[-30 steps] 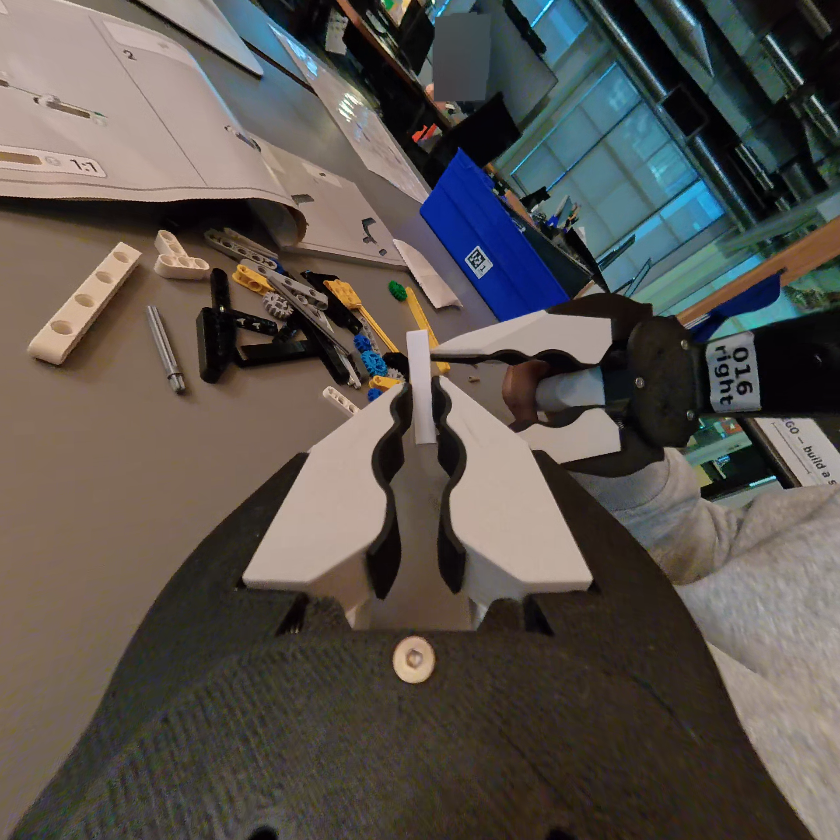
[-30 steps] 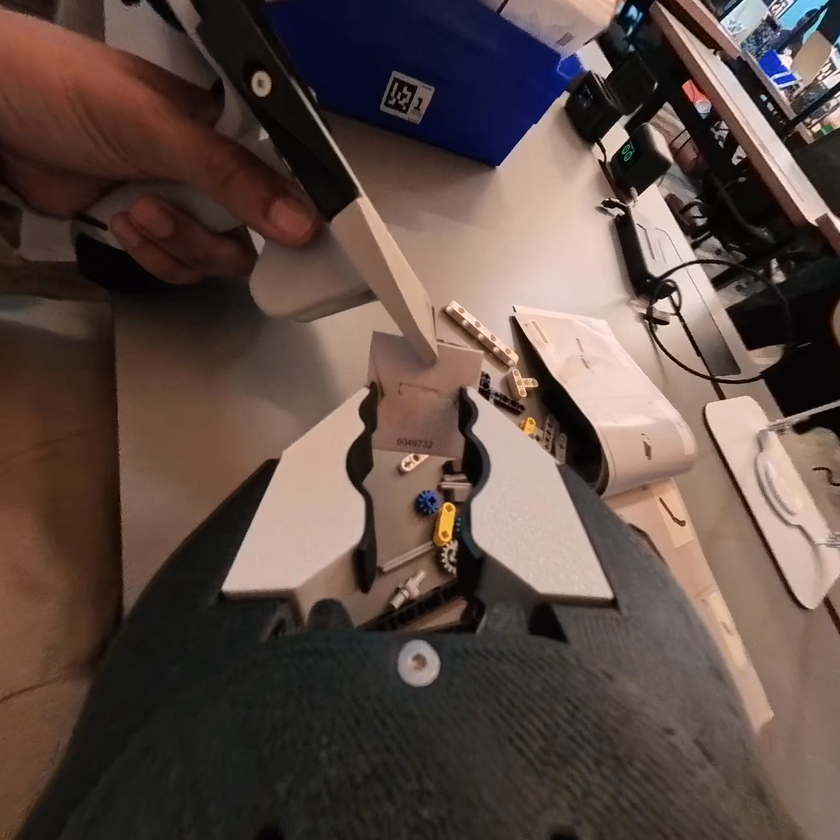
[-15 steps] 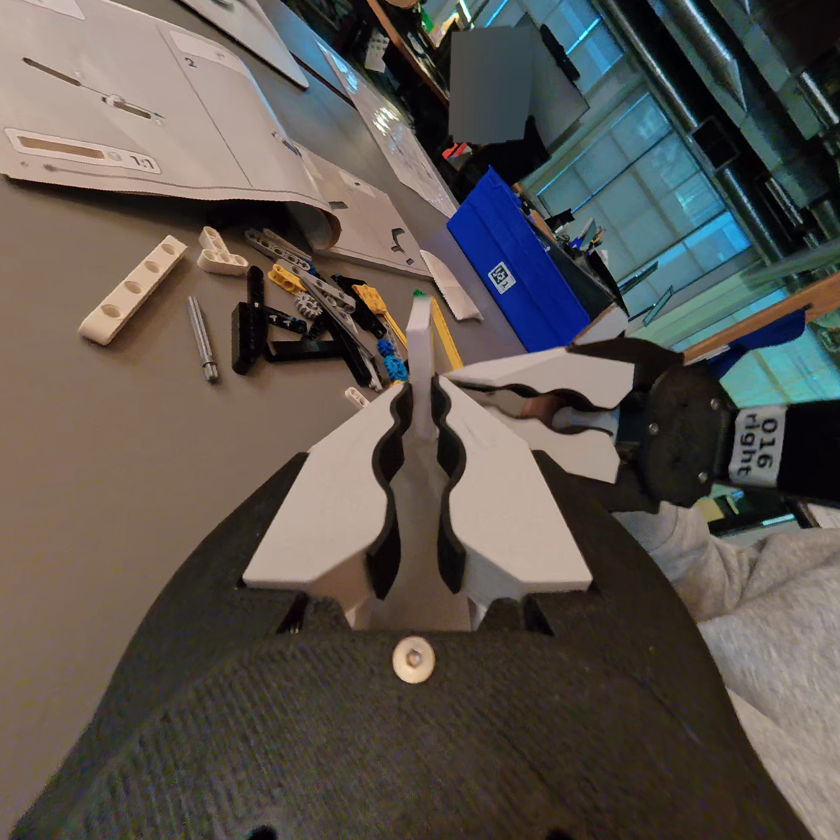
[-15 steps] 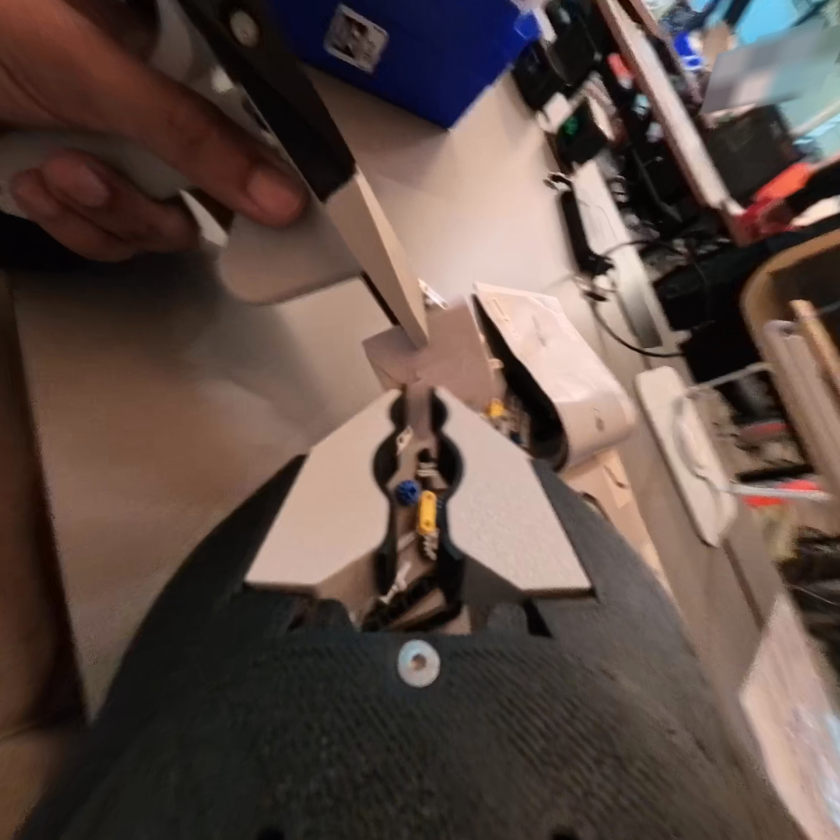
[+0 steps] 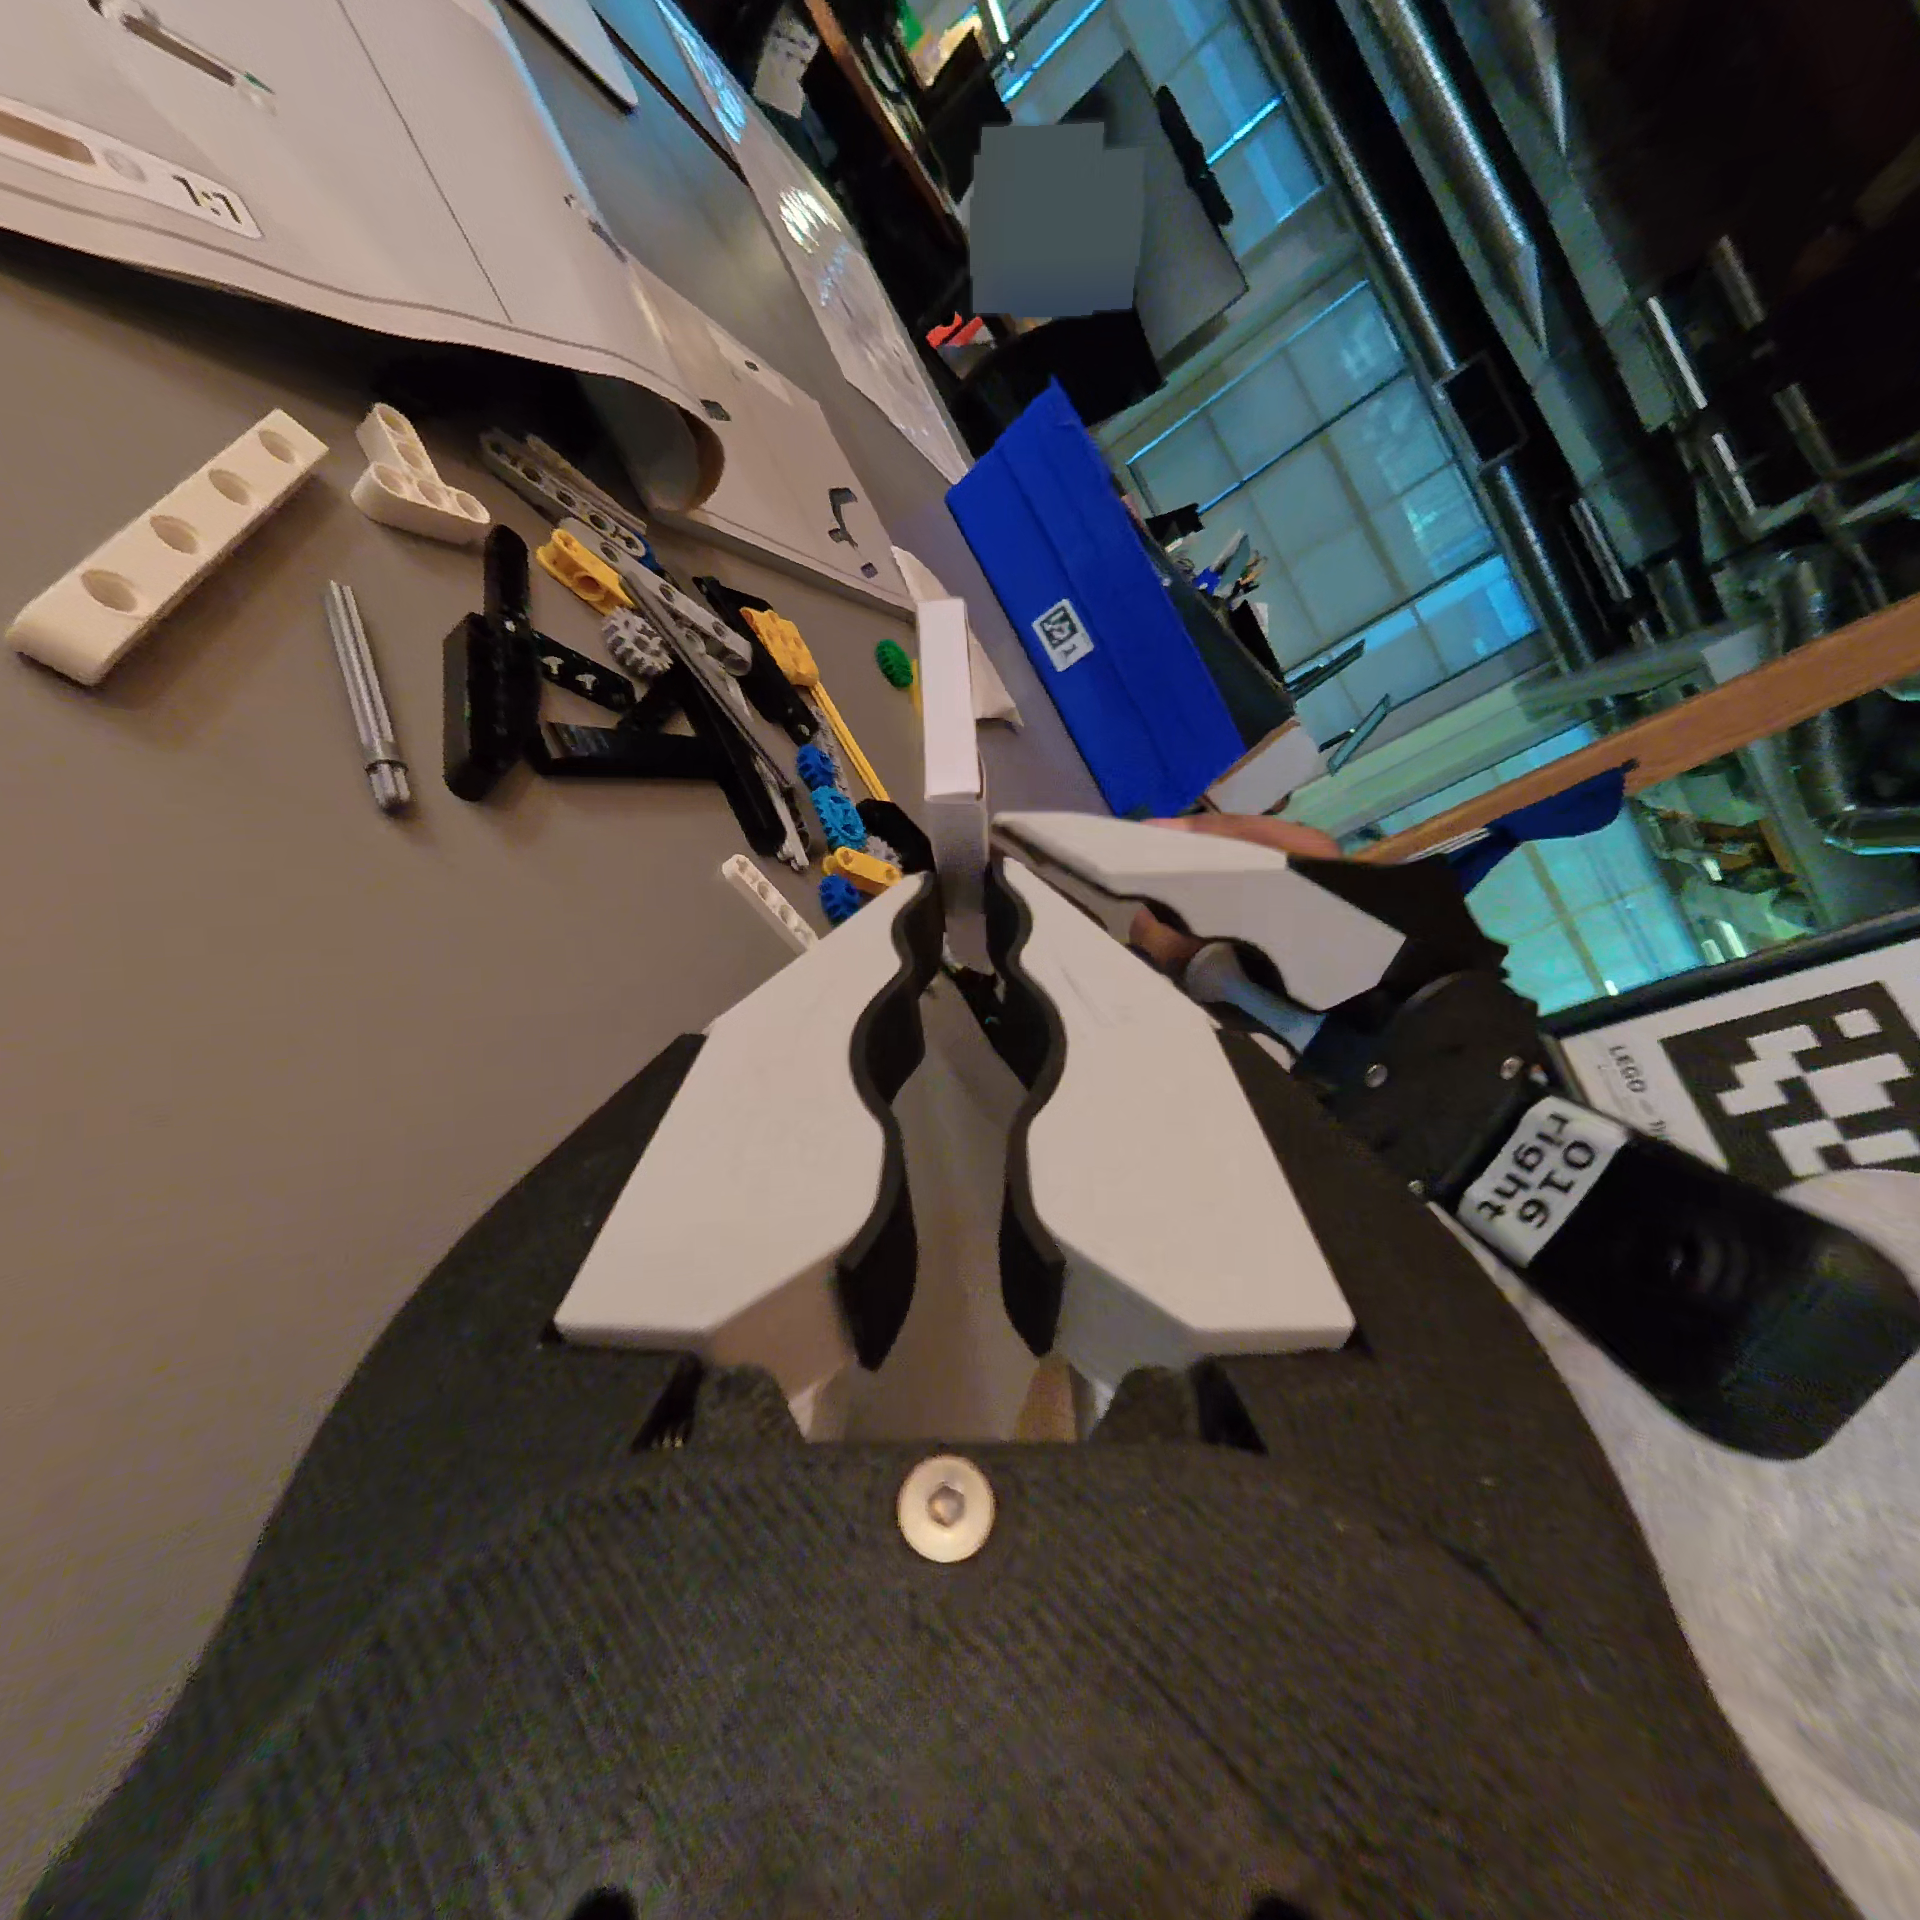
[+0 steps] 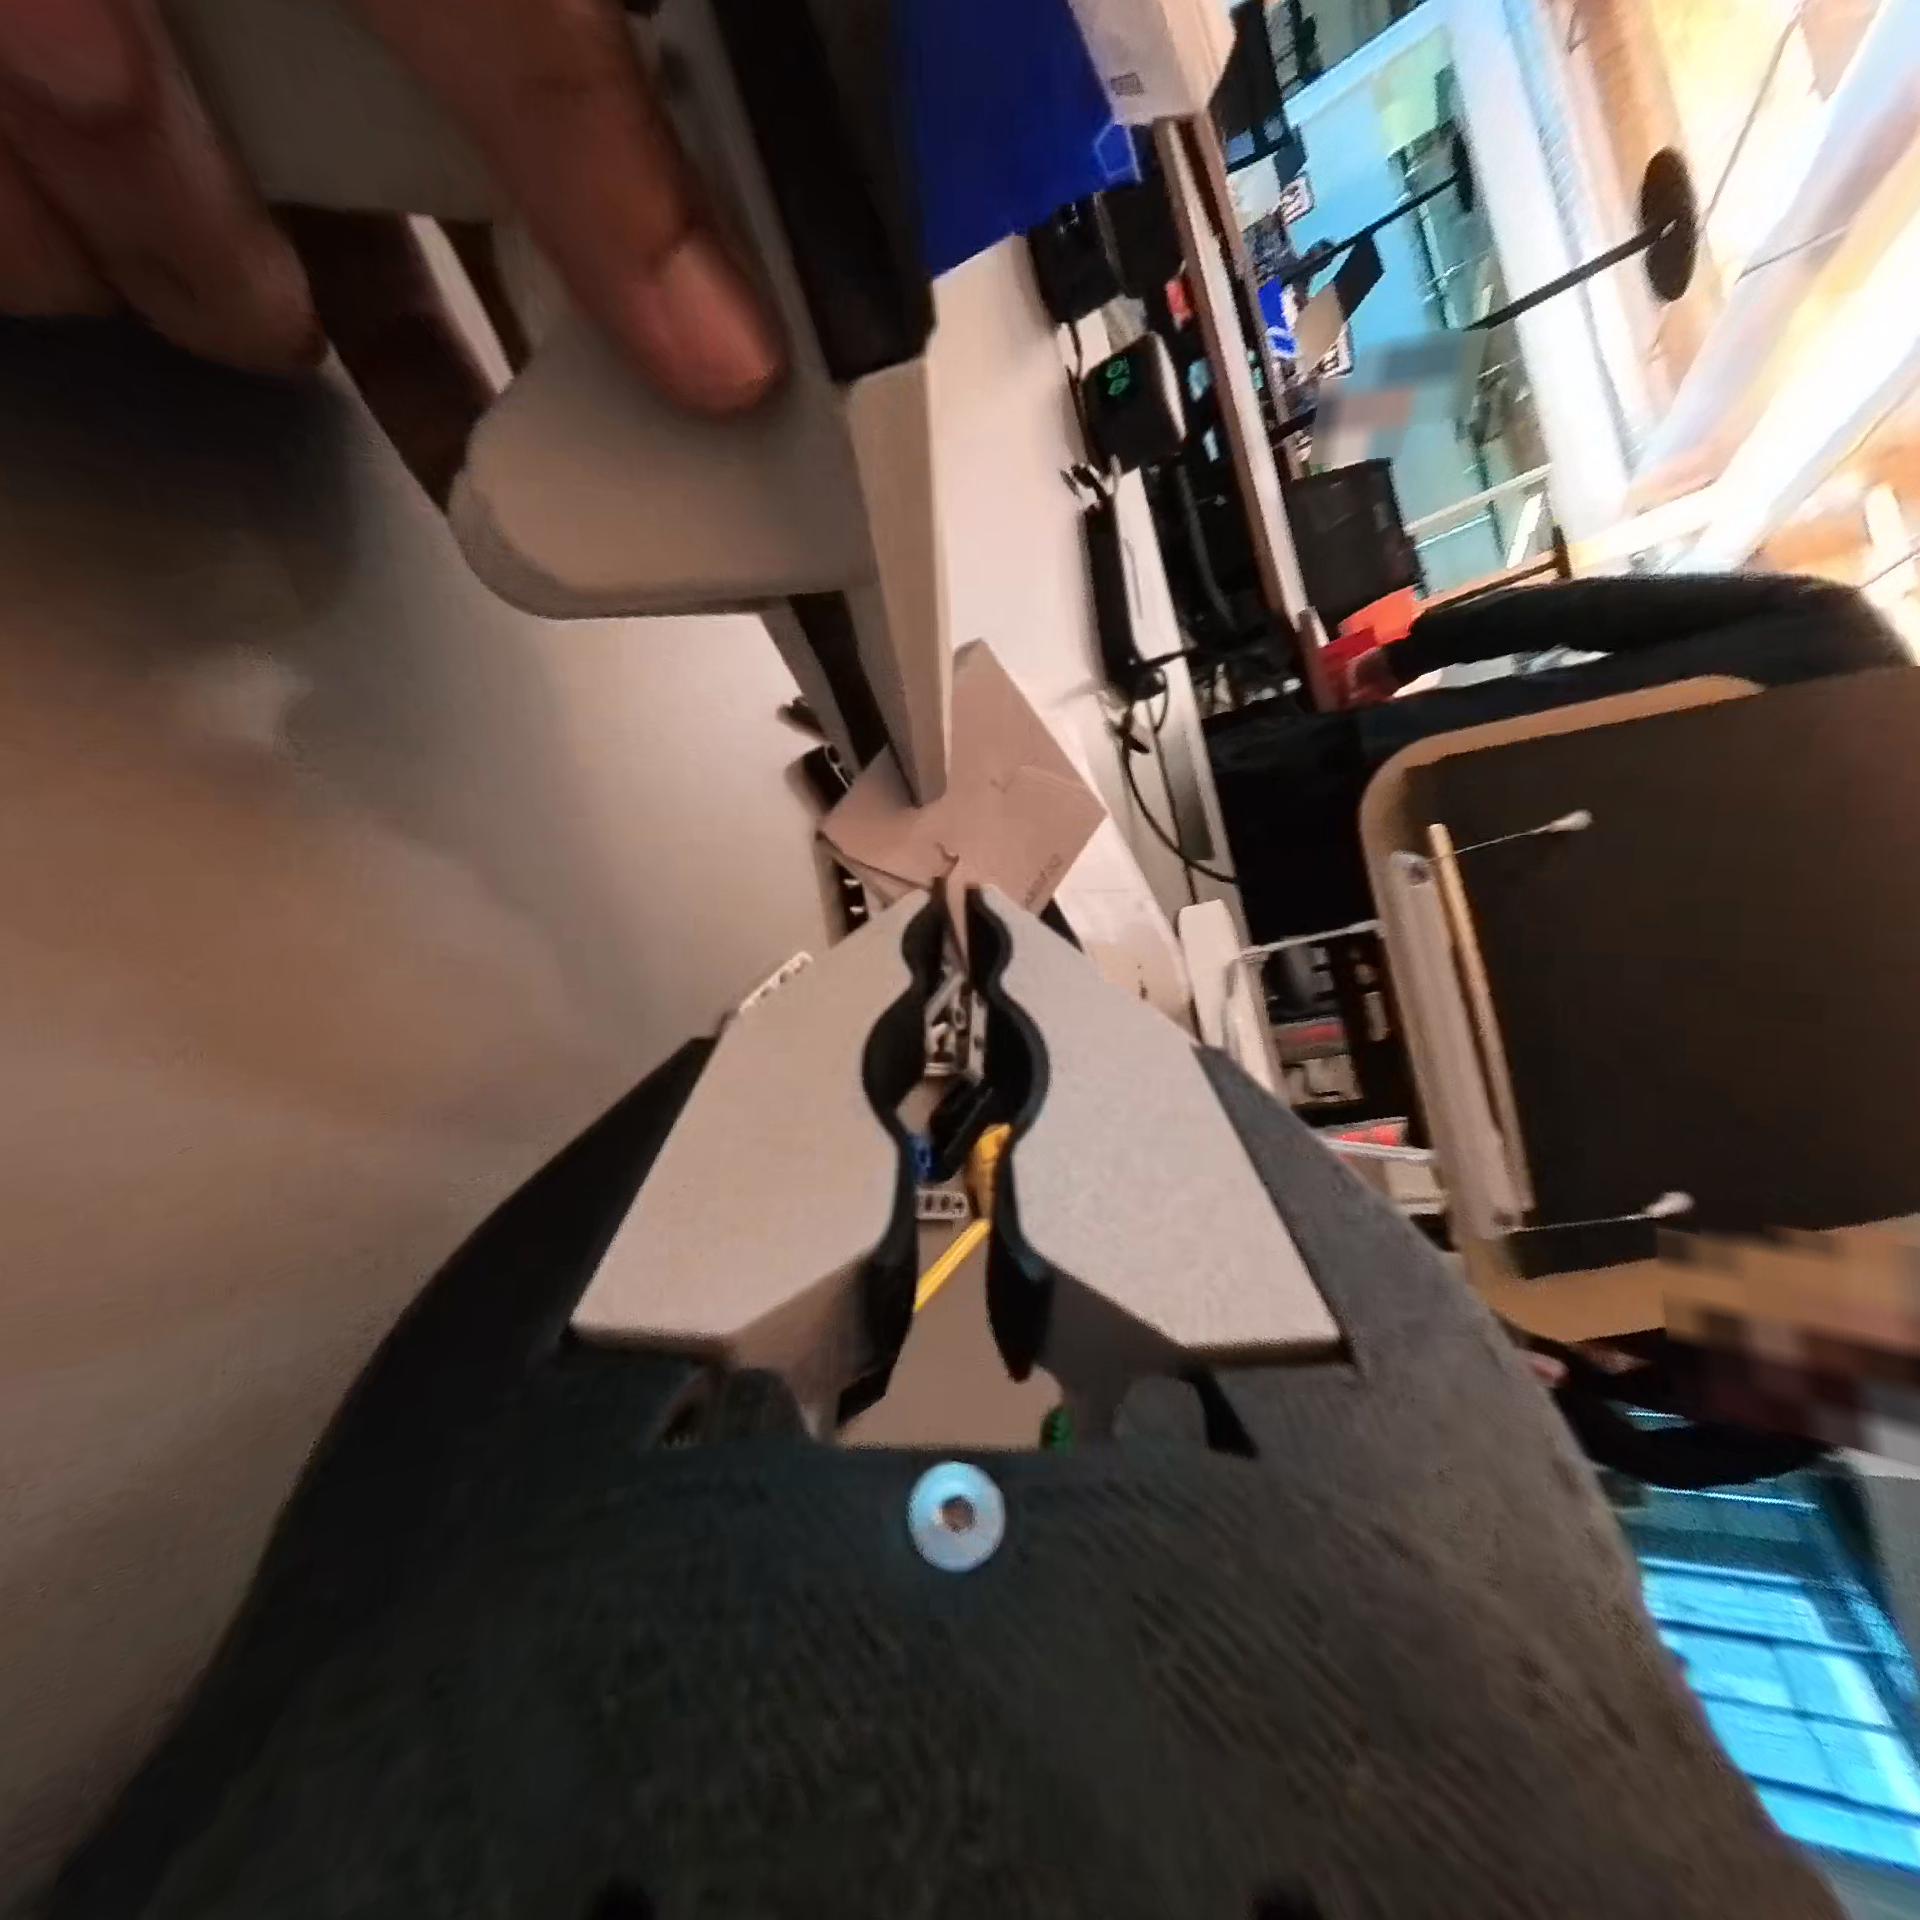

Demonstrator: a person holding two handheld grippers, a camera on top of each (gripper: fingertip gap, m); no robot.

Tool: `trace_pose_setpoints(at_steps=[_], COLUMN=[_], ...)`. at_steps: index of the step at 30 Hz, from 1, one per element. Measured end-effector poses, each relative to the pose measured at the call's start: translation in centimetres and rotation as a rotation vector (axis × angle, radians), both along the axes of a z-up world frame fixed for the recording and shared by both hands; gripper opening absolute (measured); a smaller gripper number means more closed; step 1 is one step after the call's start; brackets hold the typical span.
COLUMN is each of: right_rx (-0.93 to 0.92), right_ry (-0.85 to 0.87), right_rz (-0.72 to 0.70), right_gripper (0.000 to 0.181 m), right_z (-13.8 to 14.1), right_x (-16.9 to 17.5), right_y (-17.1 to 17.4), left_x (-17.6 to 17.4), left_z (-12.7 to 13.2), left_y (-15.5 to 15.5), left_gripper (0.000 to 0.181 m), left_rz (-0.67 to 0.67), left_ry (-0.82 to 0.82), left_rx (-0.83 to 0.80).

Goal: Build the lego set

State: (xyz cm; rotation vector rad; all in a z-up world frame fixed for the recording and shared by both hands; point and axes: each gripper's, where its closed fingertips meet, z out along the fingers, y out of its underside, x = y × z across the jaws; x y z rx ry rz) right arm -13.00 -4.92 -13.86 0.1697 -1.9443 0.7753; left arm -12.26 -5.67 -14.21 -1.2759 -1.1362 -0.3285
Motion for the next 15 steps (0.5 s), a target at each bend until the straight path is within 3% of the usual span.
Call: trace_pose_setpoints(at_steps=[4, 8, 10, 13, 15], right_rx=[-0.004, -0.124, -0.226, -0.315, -0.293], right_ry=[0.04, -0.008, 0.013, -0.102, -0.119], right_rz=[-0.029, -0.042, -0.066, -0.046, -0.004], right_gripper=[0.0, 0.0, 0.0, 0.0, 0.0], right_z=[0.3, 1.5, 3.4, 4.5, 3.9], right_x=[-0.1, -0.3, -0.8, -1.1, -0.9], right_y=[0.0, 0.4, 1.1, 1.5, 1.6], left_x=[0.2, 0.4, 0.7, 0.7, 0.4], left_z=[-0.1, -0.2, -1.5, 0.1, -0.3], left_y=[0.2, 0.5, 1.0, 1.2, 0.8], left_gripper=[0.006, 0.007, 0.006, 0.006, 0.005], left_rz=[-0.015, -0.028, -0.055, -0.044, -0.033], left_ry=[-0.01, -0.023, -0.045, -0.035, -0.047], left_rx=[0.001, 0.001, -0.078, 0.037, 0.034])
